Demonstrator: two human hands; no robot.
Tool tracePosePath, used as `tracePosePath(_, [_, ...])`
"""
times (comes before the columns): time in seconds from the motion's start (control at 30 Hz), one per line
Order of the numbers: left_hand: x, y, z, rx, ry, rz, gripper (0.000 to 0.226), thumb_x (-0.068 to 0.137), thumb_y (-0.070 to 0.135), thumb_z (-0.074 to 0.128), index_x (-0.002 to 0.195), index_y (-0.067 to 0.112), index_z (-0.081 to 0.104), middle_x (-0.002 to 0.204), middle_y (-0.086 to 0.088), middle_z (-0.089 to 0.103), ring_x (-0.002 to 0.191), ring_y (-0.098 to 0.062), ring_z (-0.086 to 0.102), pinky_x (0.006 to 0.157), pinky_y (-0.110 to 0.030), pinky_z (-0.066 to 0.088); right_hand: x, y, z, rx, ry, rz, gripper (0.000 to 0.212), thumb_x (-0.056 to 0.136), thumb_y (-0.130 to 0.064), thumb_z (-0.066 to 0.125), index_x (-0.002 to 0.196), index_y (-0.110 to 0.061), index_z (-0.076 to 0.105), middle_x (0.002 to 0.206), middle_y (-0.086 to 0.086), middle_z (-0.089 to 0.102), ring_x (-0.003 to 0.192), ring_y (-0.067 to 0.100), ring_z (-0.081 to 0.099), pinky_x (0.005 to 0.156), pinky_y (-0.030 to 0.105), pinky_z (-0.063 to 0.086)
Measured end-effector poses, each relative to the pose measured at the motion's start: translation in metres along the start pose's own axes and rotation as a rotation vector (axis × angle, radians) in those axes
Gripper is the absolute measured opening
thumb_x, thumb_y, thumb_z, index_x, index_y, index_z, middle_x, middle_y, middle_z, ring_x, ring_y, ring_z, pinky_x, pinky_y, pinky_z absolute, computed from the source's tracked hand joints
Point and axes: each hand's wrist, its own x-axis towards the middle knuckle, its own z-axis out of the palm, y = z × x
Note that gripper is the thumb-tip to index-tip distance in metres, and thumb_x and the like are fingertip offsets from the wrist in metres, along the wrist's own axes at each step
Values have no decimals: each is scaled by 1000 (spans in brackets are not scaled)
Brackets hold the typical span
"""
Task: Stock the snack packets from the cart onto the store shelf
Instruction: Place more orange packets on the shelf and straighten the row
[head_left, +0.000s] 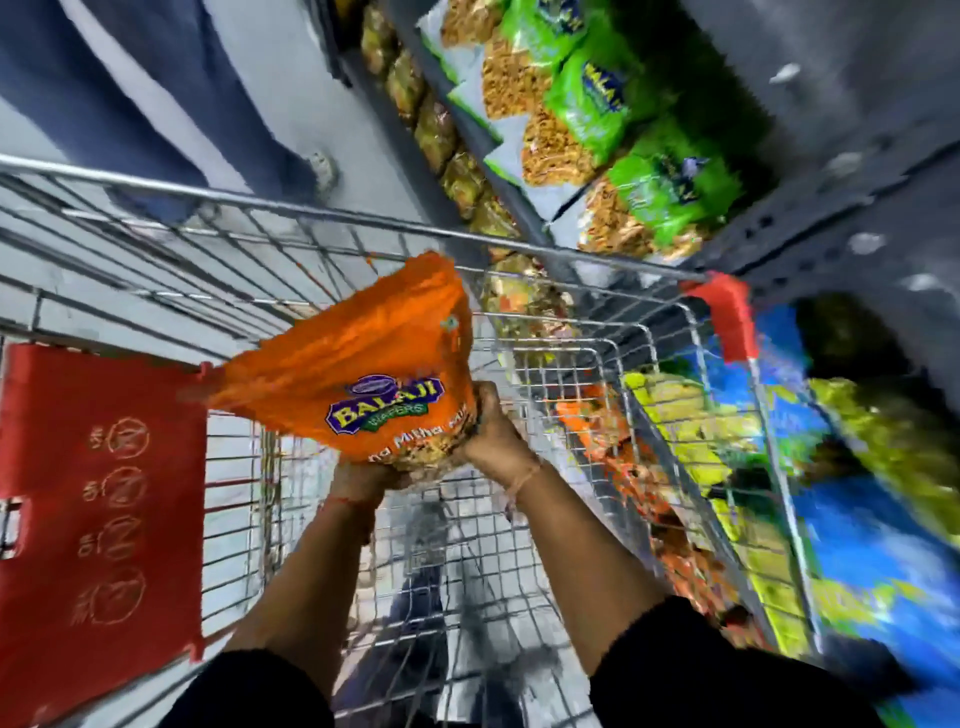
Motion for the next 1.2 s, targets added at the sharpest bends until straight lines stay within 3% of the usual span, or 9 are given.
tracePosePath(0.1, [-30, 17, 3, 93, -45, 122, 34, 77, -26, 45, 99, -1, 51, 82, -12, 61, 78, -20, 57, 50, -21, 54, -49, -4, -22, 62, 59, -63, 66, 67, -6, 74, 115, -16, 31, 119, 14, 55, 108, 30, 54, 95, 58, 43])
tracePosePath(0.2, [-74, 39, 13, 105, -154, 277, 37, 72, -23, 54, 105, -6, 53, 67, 0, 65, 51, 2, 61, 42, -10, 49, -101, -6, -45, 135, 160, -181, 71, 69, 2, 74, 122, -13, 29, 111, -1, 55, 107, 15, 55, 98, 43, 45])
tracePosePath(0.33, [-145, 72, 48, 33, -296, 510, 50, 53, -4, 66, 101, 7, 55, 77, 11, 65, 63, 5, 62, 48, -4, 48, -178, -17, -85, 266, 361, -427, 74, 70, 13, 68, 125, -5, 22, 113, -6, 45, 93, -27, 46, 83, 0, 38])
tracePosePath(0.5, [-227, 93, 121, 27, -523, 693, 58, 49, 1, 74, 95, 27, 51, 95, 3, 60, 83, -19, 56, 55, -14, 50, -279, -16, -145, 313, 662, -565, 60, 75, 2, 68, 112, -25, 30, 118, 1, 49, 104, -1, 51, 90, 12, 42])
tracePosePath(0.67, [-309, 89, 207, 237, -735, 916, 63, 43, 13, 85, 91, 36, 50, 100, 5, 62, 93, -17, 58, 89, -40, 51, -384, 26, -188, 371, 978, -624, 62, 78, 0, 65, 122, -19, 25, 123, -10, 46, 105, -18, 48, 87, 3, 39])
tracePosePath(0.8, [-369, 64, 264, 527, -941, 1122, 66, 39, 37, 81, 97, 35, 50, 96, 18, 59, 87, -5, 57, 77, -16, 46, -456, 81, -207, 411, 1204, -569, 64, 79, 0, 63, 124, -23, 24, 124, -16, 46, 104, -16, 50, 87, 5, 41])
tracePosePath(0.9, [-405, 31, 309, 634, -1123, 1178, 76, 48, 18, 88, 113, 17, 49, 107, 1, 65, 97, -12, 61, 81, -23, 50, -504, 124, -216, 407, 1368, -529, 63, 79, -2, 66, 120, -31, 28, 125, -12, 48, 108, -9, 51, 90, 13, 44])
tracePosePath(1.0, [-438, -5, 356, 588, -1316, 1157, 75, 55, -4, 83, 115, 19, 43, 104, 9, 60, 93, 15, 55, 74, 2, 42, -545, 163, -231, 405, 1496, -510, 66, 80, 0, 63, 122, -37, 27, 127, -10, 46, 109, -10, 50, 86, 8, 44])
tracePosePath(1.2, [-474, -51, 439, 705, -1342, 1064, 85, 62, 1, 80, 133, 4, 34, 137, -15, 47, 125, -23, 45, 100, -29, 37, -581, 214, -282, 435, 1618, -465, 70, 84, 4, 55, 140, -12, 15, 145, 10, 34, 122, 12, 43, 82, 5, 45])
